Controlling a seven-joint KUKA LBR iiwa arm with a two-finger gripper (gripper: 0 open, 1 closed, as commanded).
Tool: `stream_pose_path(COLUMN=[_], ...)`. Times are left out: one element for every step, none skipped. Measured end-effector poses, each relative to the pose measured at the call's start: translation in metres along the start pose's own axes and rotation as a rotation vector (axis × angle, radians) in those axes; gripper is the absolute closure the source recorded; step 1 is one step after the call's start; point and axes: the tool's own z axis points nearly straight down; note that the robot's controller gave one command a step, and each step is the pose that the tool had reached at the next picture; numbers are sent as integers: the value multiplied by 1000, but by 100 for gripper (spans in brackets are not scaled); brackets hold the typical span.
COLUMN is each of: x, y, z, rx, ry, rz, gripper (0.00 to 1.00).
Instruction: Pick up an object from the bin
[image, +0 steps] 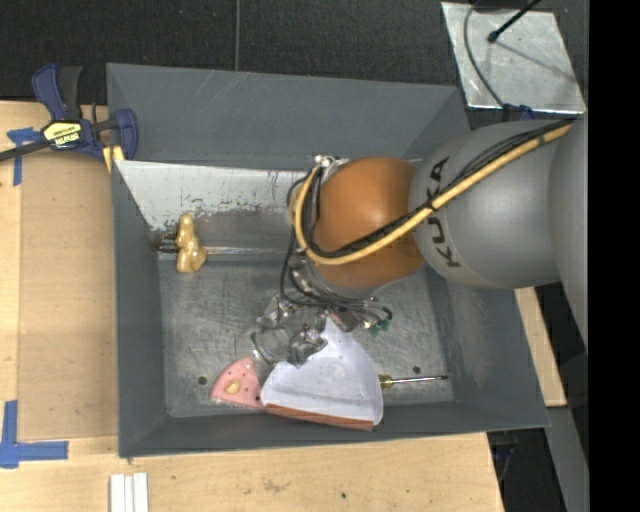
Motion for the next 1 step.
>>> stream_pose_path(x=[33], y=[-21], z=[-6], rx=[4], ry=[-4], rz=[-114], gripper=[0])
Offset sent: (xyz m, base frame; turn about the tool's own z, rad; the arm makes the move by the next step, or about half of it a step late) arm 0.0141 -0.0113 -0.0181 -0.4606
